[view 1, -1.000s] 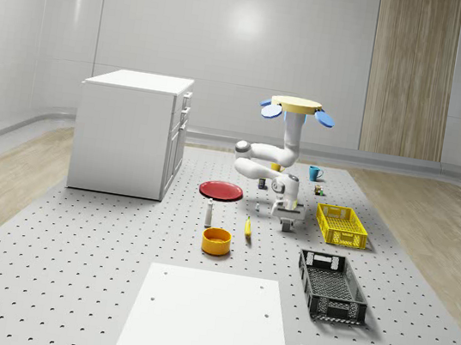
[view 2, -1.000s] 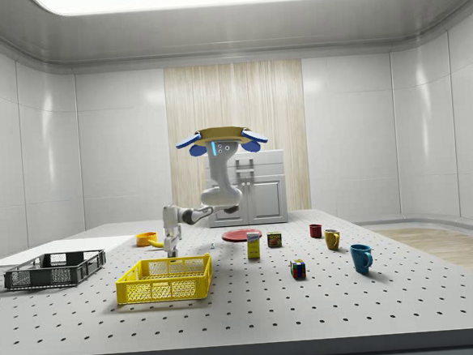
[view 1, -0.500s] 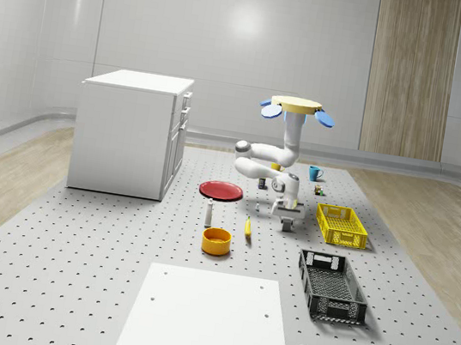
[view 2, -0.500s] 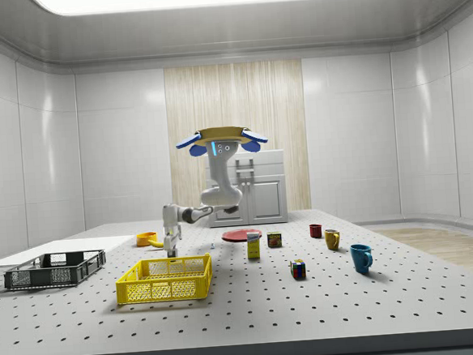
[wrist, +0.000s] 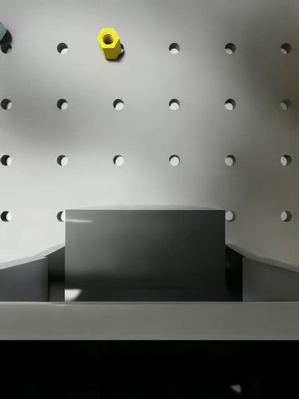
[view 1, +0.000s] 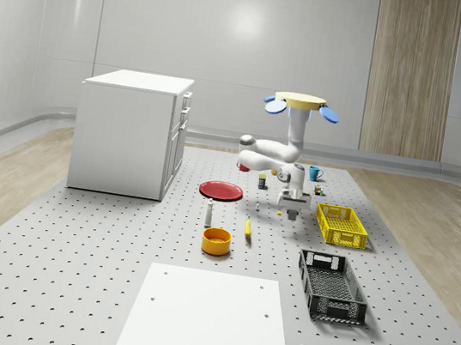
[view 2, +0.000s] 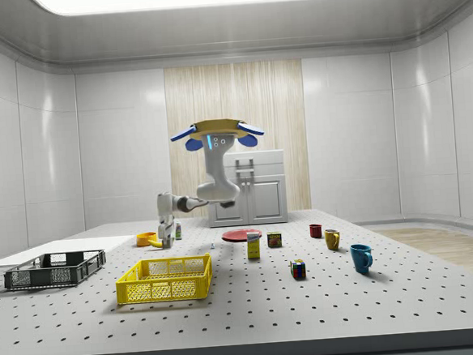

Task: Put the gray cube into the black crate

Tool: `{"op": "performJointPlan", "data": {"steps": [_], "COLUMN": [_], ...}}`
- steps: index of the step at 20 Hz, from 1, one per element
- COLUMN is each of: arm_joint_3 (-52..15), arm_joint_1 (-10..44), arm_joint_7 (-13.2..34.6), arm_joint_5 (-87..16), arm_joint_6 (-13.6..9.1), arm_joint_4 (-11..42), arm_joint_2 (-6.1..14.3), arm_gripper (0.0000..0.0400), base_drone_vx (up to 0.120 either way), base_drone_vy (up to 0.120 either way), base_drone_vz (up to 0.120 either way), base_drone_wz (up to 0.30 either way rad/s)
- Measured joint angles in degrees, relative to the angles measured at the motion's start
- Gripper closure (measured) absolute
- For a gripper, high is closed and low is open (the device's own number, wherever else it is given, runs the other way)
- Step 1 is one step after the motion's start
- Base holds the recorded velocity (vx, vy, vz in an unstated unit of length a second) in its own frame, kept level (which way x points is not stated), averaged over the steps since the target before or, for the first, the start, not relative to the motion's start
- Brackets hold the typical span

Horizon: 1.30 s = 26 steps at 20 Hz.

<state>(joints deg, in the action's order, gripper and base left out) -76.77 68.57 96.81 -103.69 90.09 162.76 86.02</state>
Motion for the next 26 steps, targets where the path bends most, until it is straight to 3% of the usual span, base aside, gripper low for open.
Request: {"op": "performJointPlan", "data": {"steps": [11,18,26], "arm_joint_3": [-1.64,-1.81,-1.89], "arm_joint_1": [0.09,0.19,0.29], "arm_joint_7": [0.19,0.27,0.35], "arm_joint_5": [1.78,2.08,2.3], "arm_joint_6": [0.18,0.59,1.05], "arm_joint_4": [0.23,0.23,0.21], "arm_joint_2": [0.73,1.21,1.71], "arm_gripper": [0.015,0.015,0.015], "base_drone_vx": [0.12,0.12,0.12], "base_drone_vy": [0.12,0.006,0.12], "base_drone_vz": [0.12,0.006,0.0], "base_drone_wz": [0.0,0.0,0.0]}}
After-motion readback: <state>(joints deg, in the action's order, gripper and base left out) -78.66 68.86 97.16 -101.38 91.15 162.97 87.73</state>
